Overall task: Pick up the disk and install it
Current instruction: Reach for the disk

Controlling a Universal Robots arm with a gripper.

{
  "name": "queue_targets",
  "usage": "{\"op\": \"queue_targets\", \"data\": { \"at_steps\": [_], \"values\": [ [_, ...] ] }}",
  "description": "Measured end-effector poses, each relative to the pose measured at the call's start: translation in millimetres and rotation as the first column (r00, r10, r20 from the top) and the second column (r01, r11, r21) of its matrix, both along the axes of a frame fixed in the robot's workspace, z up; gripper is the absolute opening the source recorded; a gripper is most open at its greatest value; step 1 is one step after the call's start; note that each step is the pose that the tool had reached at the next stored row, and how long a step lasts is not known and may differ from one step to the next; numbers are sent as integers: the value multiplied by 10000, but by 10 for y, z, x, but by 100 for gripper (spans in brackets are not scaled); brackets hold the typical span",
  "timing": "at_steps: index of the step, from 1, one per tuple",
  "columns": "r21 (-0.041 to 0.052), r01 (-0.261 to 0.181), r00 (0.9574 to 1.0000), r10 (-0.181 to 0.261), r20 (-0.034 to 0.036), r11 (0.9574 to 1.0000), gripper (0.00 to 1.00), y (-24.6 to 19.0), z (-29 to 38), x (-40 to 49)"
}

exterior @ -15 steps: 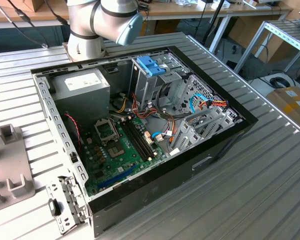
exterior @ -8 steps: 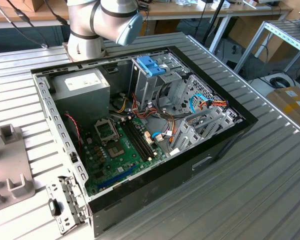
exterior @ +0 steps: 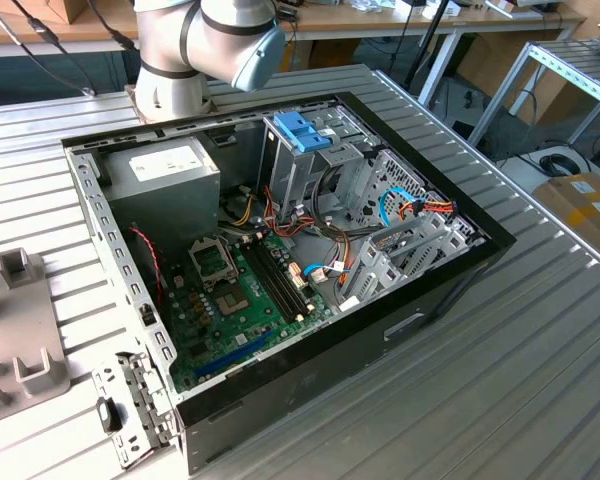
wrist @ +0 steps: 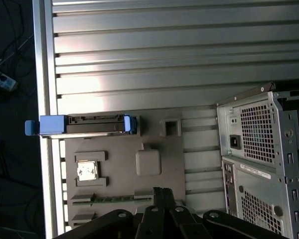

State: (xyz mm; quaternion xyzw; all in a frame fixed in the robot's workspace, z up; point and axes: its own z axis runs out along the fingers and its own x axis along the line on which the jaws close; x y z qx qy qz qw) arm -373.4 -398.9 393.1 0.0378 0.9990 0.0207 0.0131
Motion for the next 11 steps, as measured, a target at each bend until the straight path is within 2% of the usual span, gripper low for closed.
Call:
{"op": "queue_targets", "data": {
  "at_steps": [11],
  "values": [
    [0, 0, 10000, 0, 1, 10000, 11, 0, 0, -32]
  ]
}}
